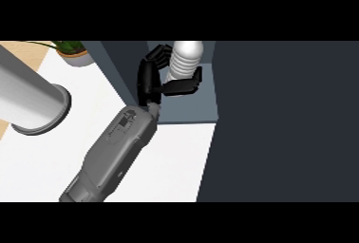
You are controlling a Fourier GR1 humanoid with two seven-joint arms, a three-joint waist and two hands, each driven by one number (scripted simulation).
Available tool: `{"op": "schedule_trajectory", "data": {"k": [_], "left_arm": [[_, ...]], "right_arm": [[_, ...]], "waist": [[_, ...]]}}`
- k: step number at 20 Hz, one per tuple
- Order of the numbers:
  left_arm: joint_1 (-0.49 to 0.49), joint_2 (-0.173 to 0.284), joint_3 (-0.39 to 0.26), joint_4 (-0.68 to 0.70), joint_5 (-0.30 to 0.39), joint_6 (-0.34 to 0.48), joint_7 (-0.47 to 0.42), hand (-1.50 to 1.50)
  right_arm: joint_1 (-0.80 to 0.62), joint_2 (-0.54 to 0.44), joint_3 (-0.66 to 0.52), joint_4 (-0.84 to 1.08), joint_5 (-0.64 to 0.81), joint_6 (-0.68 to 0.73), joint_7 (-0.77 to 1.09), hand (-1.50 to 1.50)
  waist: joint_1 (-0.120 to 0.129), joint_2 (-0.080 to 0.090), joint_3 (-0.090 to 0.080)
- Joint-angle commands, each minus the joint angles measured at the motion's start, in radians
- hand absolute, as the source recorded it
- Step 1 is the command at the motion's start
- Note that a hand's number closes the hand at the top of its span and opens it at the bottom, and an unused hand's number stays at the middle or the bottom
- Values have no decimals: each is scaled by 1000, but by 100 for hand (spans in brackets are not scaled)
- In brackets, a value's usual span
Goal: Pick up the bottled water, place it into the cabinet and close the cabinet
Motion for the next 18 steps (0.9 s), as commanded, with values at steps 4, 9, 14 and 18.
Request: {"op": "schedule_trajectory", "data": {"k": [4, 9, 14, 18], "left_arm": [[-143, 4, 81, 229, -19, 1, -22, 150], [-200, -1, 91, 411, -46, 43, -93, 150], [-252, 2, 113, 544, -84, 77, -118, 150], [-288, 6, 152, 620, -49, 78, -169, 150]], "right_arm": [[24, -1, 43, -40, 63, -6, 5, -150], [71, -28, 59, -102, 42, -13, -23, -150], [36, -28, 40, -112, 48, -19, 16, -150], [64, -59, -3, -83, -24, 9, -51, -150]], "waist": [[3, 0, 0], [-21, 4, 0], [-18, 6, -1], [-27, 12, 0]]}}
